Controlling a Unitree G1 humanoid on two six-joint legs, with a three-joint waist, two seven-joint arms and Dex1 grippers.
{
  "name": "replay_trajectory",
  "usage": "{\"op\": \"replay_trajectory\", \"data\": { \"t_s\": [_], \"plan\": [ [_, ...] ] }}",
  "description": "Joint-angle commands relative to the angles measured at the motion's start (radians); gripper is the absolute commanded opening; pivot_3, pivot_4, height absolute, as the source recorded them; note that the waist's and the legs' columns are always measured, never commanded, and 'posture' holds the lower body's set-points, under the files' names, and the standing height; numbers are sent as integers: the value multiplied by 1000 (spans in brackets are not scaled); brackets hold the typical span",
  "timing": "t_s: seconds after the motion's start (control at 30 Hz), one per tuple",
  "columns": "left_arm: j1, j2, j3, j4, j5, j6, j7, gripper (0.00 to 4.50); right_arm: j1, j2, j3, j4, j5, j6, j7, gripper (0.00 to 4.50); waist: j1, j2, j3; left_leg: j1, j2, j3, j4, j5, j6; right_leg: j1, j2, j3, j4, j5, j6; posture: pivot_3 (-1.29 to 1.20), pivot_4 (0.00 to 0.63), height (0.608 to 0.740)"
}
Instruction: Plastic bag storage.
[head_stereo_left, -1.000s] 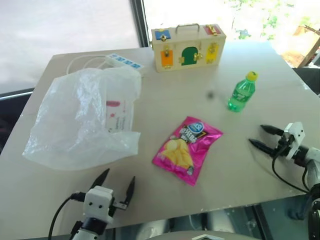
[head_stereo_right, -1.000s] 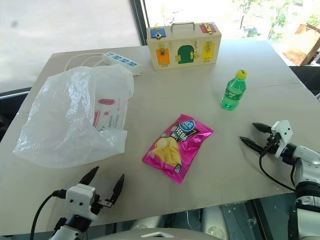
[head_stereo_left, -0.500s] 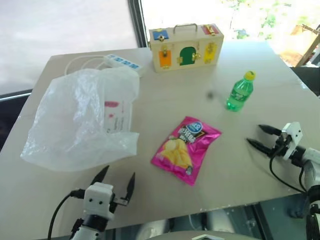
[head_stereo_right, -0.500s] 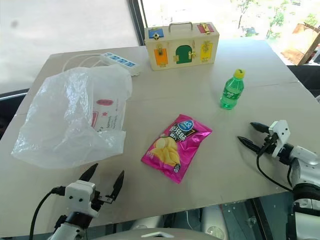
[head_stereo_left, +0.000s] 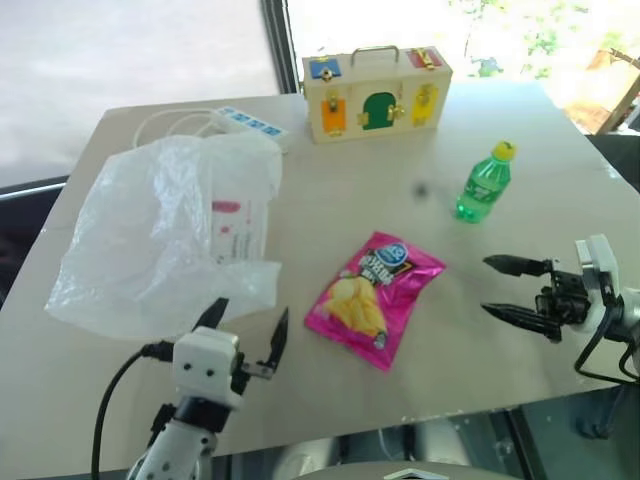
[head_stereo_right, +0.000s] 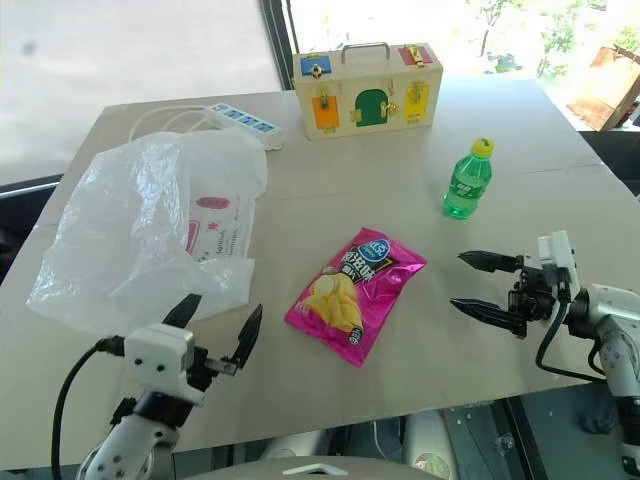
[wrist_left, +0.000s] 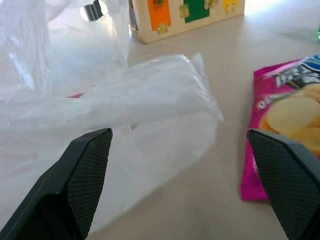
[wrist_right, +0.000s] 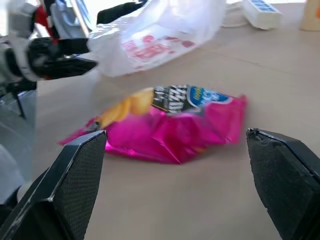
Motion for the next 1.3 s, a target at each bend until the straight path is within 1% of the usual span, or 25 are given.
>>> {"op": "replay_trajectory", "data": {
  "t_s": [0.03,0.17,0.3,0.37,0.47,0.87,0.97,1.07,1.13,1.17,1.2,1.3],
  "plan": [
    [-91,-12,-32,-2,22,104,36,4483,-5,4,-19,-65,22,10,-27,4500,4,0,0,0,0,0,1,0,0,0,0,0,0,0,0,0,150,740],
    [-234,-14,-24,39,-11,196,35,4483,12,20,-19,-82,3,-3,-60,4500,16,0,0,-1,0,-1,4,0,0,0,0,-1,2,0,1,0,150,740],
    [-296,-5,-15,50,-72,236,-2,4483,45,31,-29,-103,-9,-22,-87,4500,15,-1,0,-1,0,-1,5,0,0,0,0,-1,3,0,1,0,150,740],
    [-292,13,-4,58,-99,203,-38,4483,50,40,-36,-109,-1,-23,-104,4500,11,-1,0,-1,0,0,5,0,0,0,0,0,3,0,1,0,150,740],
    [-280,20,16,70,-101,181,-36,4483,40,45,-35,-87,-9,-38,-104,4500,11,-1,0,0,0,0,5,0,0,0,0,1,5,0,1,0,150,740],
    [-203,11,41,75,-124,96,-36,4483,-64,102,29,22,-49,-94,-83,4500,12,-2,0,0,0,0,7,0,0,0,0,1,6,0,1,0,150,740],
    [-182,10,39,74,-157,69,-62,4483,-77,105,33,42,-55,-100,-75,4500,12,-2,0,0,0,1,7,0,0,0,0,1,6,0,1,0,150,740],
    [-173,20,39,83,-162,40,-81,3652,-82,106,34,53,-60,-103,-68,4500,13,-2,0,0,0,1,7,0,0,0,0,1,6,0,1,0,150,740],
    [-173,16,43,91,-171,40,-80,2768,-83,107,33,56,-62,-104,-66,4500,13,-1,0,0,0,0,7,0,0,0,0,1,6,0,1,0,150,740],
    [-175,18,44,97,-172,34,-82,2498,-83,108,33,56,-62,-104,-66,4500,12,-1,0,0,0,0,7,0,0,0,0,1,6,0,1,0,150,740],
    [-178,19,42,101,-177,33,-85,2074,-84,109,33,57,-63,-104,-67,4500,12,-1,0,0,0,1,7,0,0,0,0,1,6,0,1,0,150,740],
    [-185,20,35,105,-185,33,-91,664,-82,113,31,58,-64,-108,-68,4500,12,-1,0,0,0,1,7,0,0,0,0,1,6,0,1,0,150,740]
  ]
}}
